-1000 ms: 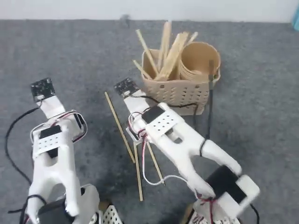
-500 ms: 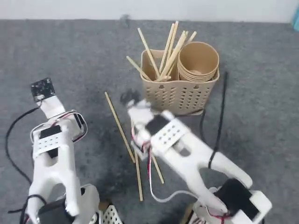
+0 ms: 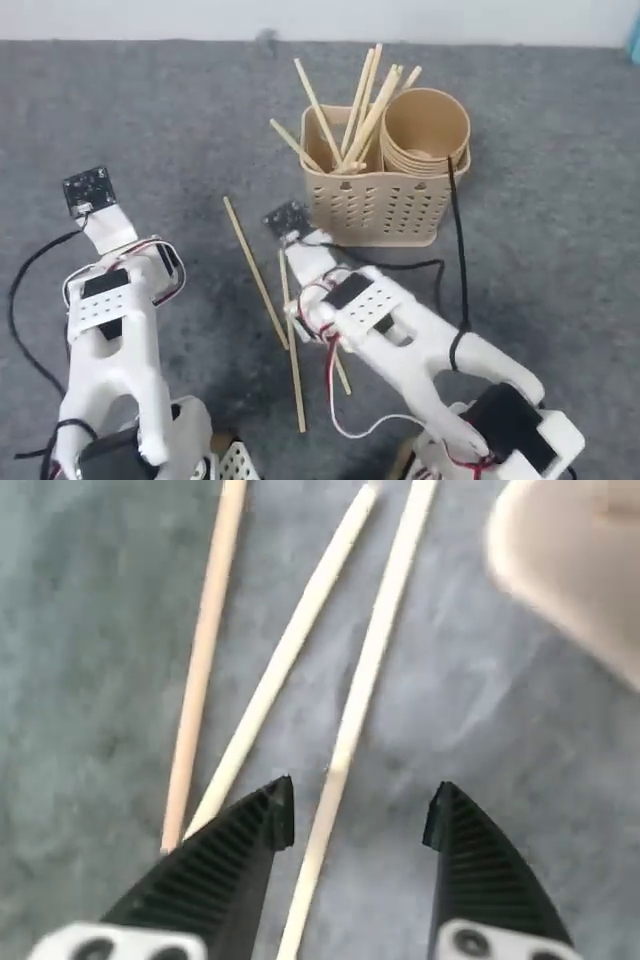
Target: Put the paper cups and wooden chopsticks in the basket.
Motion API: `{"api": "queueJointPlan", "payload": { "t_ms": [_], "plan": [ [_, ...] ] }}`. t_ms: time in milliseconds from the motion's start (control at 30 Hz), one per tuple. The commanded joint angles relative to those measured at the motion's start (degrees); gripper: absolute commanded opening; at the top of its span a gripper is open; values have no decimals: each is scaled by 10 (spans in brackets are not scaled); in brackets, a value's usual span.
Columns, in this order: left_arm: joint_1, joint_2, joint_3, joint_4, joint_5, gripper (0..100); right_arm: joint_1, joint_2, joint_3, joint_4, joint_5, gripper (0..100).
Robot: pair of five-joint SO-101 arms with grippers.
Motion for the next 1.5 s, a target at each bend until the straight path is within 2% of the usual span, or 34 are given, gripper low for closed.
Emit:
{"api": "queueJointPlan", "payload": {
  "t_ms": [0, 167, 400, 533, 800, 1000, 1133, 1233, 1467],
  "plan": [
    [-4, 0, -24, -11, 10, 145, 11, -10, -32, -29, -1, 226],
    [-4, 0, -24, -11, 10, 145, 12, 91, -81, -29, 13, 223],
    [-4, 0, -24, -11, 10, 145, 9, 159, -129, -23, 13, 16],
    [-4, 0, -24, -11, 10, 145, 9, 143, -130, 4, 13, 8],
    [-4, 0, -24, -11, 9, 145, 8, -32, -130, 127, 13, 6],
    [-4, 0, -24, -11, 9, 145, -4, -259, -131, 183, 53, 6],
    [-4, 0, -24, -11, 9, 145, 0, -429, -131, 144, 90, 6],
    [-4, 0, -24, -11, 9, 145, 2, -526, -127, 75, 110, 6],
    [-3, 0, -24, -11, 9, 145, 88, -549, -124, -153, 107, 6]
  ]
}}
